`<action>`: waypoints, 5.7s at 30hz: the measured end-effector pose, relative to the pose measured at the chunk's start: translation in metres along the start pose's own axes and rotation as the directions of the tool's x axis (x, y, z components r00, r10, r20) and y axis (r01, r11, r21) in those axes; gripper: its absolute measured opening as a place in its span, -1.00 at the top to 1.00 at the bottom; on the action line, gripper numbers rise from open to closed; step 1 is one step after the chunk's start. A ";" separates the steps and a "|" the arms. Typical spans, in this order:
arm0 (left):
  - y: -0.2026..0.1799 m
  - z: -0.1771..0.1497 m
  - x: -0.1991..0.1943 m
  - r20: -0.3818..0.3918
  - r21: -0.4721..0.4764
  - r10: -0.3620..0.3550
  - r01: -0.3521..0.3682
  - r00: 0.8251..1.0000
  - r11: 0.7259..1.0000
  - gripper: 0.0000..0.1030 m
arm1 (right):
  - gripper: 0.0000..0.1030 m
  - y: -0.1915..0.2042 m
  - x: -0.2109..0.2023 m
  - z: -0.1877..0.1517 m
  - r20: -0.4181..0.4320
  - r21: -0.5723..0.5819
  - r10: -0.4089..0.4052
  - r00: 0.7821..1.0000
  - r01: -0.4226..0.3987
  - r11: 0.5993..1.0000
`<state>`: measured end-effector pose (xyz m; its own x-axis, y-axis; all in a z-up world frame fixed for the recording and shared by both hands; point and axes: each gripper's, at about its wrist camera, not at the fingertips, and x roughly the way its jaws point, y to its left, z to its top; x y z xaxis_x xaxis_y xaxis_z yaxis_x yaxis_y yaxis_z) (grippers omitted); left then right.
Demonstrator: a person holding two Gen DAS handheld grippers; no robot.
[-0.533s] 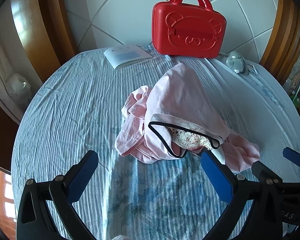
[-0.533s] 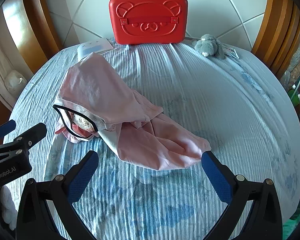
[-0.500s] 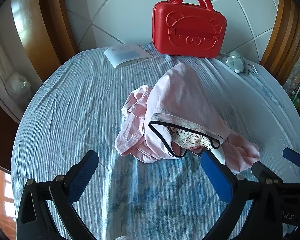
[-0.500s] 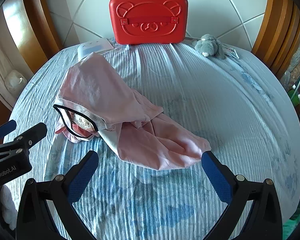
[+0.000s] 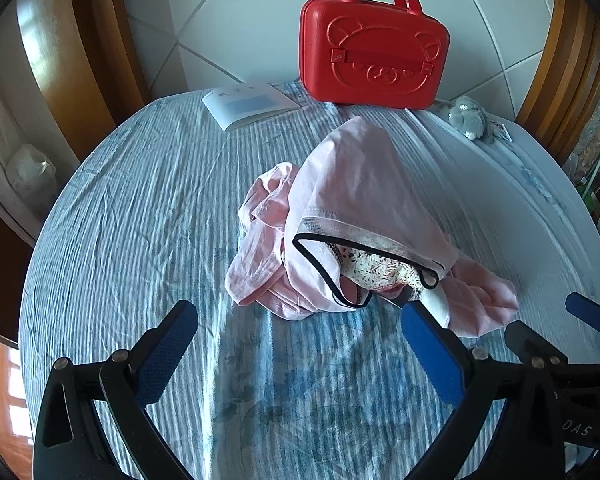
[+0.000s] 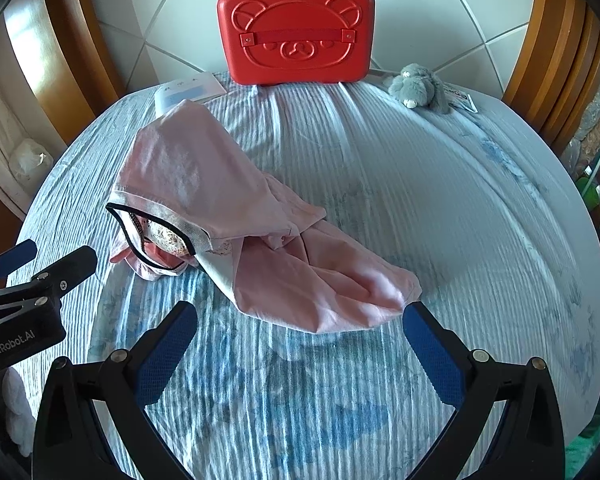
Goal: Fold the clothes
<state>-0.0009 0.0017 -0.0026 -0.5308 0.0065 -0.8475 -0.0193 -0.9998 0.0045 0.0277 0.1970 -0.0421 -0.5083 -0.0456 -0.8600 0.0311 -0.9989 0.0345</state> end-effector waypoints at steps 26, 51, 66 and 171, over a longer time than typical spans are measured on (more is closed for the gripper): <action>0.003 -0.008 -0.010 -0.001 0.009 0.002 -0.002 1.000 1.000 -0.98 | -1.00 0.001 -0.006 -0.003 0.001 0.002 0.006 1.000 -0.006 1.000; 0.006 -0.006 0.005 -0.031 0.004 -0.003 0.003 1.000 1.000 -0.98 | -1.00 -0.001 0.007 -0.002 -0.032 0.004 0.007 0.999 -0.007 1.000; 0.012 0.023 0.063 -0.051 0.062 -0.083 0.086 0.995 0.994 -0.38 | -0.68 -0.004 0.032 0.025 -0.055 -0.096 0.086 0.995 -0.091 0.991; -0.049 0.085 0.163 -0.062 0.176 -0.153 0.161 0.986 0.971 0.17 | 0.28 -0.212 -0.033 -0.067 -0.041 0.120 -0.006 0.999 0.011 0.993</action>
<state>-0.1583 0.0531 -0.0957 -0.4679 0.1578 -0.8695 -0.2539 -0.9664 -0.0388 0.0959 0.4114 -0.0555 -0.4725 -0.0391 -0.8805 -0.0780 -0.9932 0.0859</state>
